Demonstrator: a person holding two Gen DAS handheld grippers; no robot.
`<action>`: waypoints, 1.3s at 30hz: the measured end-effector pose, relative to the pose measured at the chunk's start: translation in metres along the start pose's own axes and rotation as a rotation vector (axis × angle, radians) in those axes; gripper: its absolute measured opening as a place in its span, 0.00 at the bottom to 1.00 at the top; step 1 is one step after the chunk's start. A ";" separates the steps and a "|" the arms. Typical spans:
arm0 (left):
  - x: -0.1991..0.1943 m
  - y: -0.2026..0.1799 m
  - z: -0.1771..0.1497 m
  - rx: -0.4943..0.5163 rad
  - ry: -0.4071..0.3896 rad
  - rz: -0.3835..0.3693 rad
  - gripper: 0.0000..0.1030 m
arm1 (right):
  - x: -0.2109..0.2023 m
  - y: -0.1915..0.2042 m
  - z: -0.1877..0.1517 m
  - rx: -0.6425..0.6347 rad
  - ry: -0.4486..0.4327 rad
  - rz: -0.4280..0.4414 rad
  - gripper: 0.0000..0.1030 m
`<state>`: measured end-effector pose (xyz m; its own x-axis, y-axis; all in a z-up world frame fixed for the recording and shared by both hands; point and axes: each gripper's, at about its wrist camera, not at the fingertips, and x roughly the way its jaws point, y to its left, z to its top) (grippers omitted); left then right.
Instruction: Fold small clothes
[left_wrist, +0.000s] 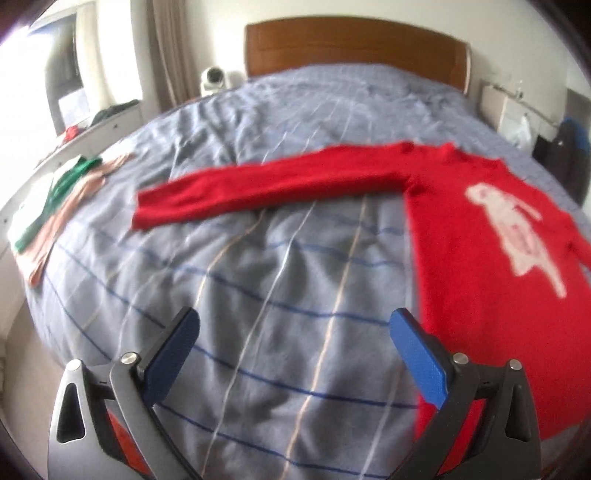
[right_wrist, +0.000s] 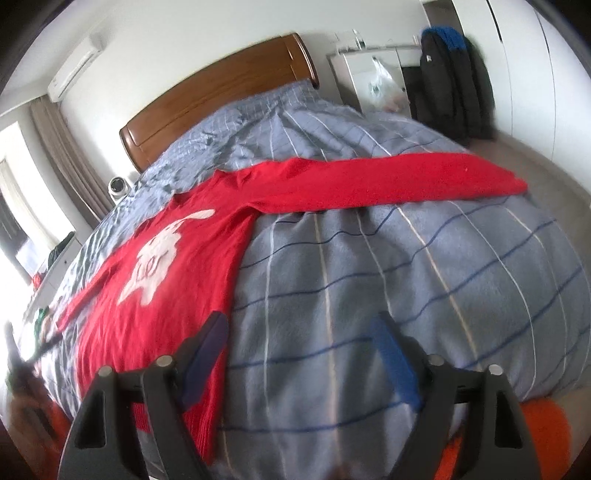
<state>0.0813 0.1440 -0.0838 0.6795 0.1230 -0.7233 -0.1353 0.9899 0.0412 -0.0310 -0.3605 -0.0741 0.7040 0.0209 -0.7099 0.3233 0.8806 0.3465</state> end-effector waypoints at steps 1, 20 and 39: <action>0.003 0.002 -0.001 -0.003 0.009 -0.004 1.00 | 0.003 -0.004 0.004 0.024 0.012 0.005 0.80; 0.007 0.024 -0.012 -0.110 -0.001 -0.181 0.99 | -0.005 -0.104 0.052 0.481 -0.075 0.162 0.80; 0.021 0.022 -0.015 -0.089 0.021 -0.121 0.99 | 0.007 -0.213 0.080 0.827 -0.160 0.123 0.65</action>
<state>0.0817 0.1670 -0.1086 0.6798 0.0011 -0.7334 -0.1177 0.9872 -0.1076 -0.0440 -0.5859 -0.1041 0.8254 -0.0281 -0.5638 0.5523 0.2462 0.7964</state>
